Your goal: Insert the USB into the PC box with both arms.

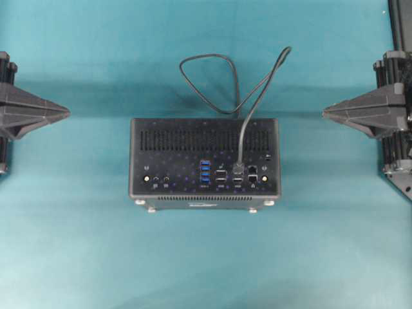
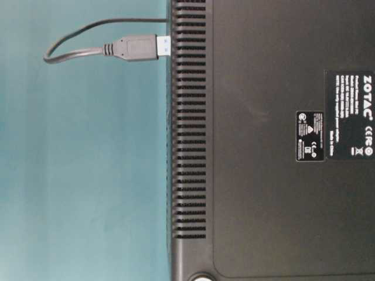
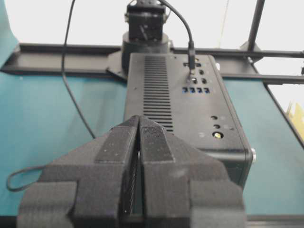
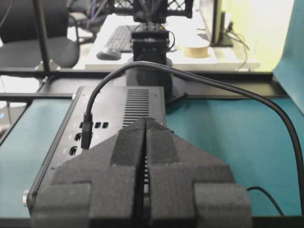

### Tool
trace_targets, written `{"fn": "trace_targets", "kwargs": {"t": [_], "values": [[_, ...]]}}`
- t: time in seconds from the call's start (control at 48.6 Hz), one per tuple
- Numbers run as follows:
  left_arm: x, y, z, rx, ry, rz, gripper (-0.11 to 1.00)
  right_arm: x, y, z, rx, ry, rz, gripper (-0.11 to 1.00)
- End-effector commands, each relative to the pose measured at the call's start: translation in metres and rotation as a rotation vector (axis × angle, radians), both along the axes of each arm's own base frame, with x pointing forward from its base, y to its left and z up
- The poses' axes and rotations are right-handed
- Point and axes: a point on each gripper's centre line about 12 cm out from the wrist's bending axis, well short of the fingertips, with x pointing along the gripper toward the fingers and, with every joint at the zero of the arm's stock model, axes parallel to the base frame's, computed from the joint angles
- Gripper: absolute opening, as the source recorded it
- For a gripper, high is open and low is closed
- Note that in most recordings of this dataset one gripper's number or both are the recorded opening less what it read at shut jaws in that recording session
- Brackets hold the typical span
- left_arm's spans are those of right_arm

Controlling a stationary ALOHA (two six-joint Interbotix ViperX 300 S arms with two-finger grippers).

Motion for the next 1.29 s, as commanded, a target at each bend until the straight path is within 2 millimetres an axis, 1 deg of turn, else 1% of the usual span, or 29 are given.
{"fn": "trace_targets", "kwargs": {"t": [0.0,0.082,0.144,0.206,0.349,0.473,0.617,0.781,0.904,1.048,1.172,1.274], "values": [[0.004,-0.002,0.021,-0.011,-0.044,-0.011,0.0,0.002,-0.001,0.002,0.014,-0.005,-0.007,0.01],[0.004,-0.002,0.024,-0.025,-0.038,-0.013,0.0,-0.001,-0.003,0.001,0.119,-0.01,-0.016,0.04],[0.005,-0.002,0.023,-0.034,-0.009,-0.012,0.0,-0.003,-0.005,0.004,0.25,-0.016,-0.022,-0.02],[0.006,-0.002,0.02,-0.038,0.031,-0.011,0.0,-0.005,-0.006,0.007,0.315,-0.014,-0.023,-0.04],[0.006,-0.002,0.02,-0.041,0.08,-0.011,0.0,-0.007,-0.003,0.009,0.305,0.067,-0.011,-0.04],[0.008,-0.002,0.02,-0.042,0.138,-0.009,0.0,-0.005,-0.001,0.011,0.307,0.178,-0.008,-0.04],[0.012,-0.003,0.024,-0.042,0.233,-0.01,0.0,0.005,0.003,0.024,0.306,0.309,0.0,-0.04],[0.013,-0.008,0.03,-0.051,0.288,-0.034,0.0,0.025,0.007,0.036,0.323,0.44,0.007,-0.04],[0.013,-0.009,0.026,-0.069,0.322,-0.033,0.0,0.049,0.014,0.039,0.305,0.542,0.023,-0.04],[0.014,-0.009,0.026,-0.075,0.325,-0.032,0.0,0.076,0.028,0.049,0.273,0.651,0.059,-0.04],[0.014,-0.009,0.026,-0.082,0.325,-0.032,0.0,0.091,0.037,0.057,0.26,0.714,0.08,-0.04],[0.014,-0.009,0.026,-0.108,0.324,-0.031,0.0,0.1,0.042,0.064,0.251,0.754,0.094,-0.04]]}}
